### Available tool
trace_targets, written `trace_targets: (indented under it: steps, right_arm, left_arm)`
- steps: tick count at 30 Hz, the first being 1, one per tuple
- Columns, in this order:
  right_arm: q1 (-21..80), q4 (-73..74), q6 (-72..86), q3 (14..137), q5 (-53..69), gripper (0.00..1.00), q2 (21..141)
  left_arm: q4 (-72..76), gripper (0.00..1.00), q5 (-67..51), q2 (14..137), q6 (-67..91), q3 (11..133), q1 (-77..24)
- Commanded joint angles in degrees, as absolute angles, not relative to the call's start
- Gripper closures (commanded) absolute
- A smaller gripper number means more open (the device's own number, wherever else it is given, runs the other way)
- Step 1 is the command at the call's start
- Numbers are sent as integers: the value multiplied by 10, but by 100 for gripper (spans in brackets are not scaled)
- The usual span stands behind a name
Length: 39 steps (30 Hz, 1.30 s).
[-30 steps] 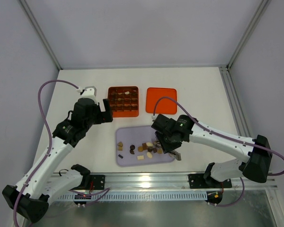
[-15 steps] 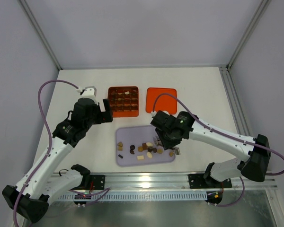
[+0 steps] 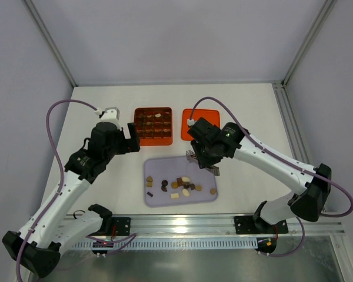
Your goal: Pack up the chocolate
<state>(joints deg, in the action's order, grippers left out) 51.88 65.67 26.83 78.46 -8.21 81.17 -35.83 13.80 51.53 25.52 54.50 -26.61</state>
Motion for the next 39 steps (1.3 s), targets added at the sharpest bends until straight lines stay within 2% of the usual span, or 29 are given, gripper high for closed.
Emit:
trace_targets:
  steps: [1,19,30,39]
  right_arm:
    - [498,626,235,847,-91,69,833]
    - [429,546,161,1186,-79,69,1127]
    - [428,518,158,1187,-114,69,1183]
    - [428,508,161,1166,-121,60,1179]
  left_arm:
    - [-341,0,134,507,259,541,-264]
    - [-341,0,134,509,259,541,-264]
    - [-341,0,132,511,260,541,-264]
    - [-341,0,132,512,260,541,-264]
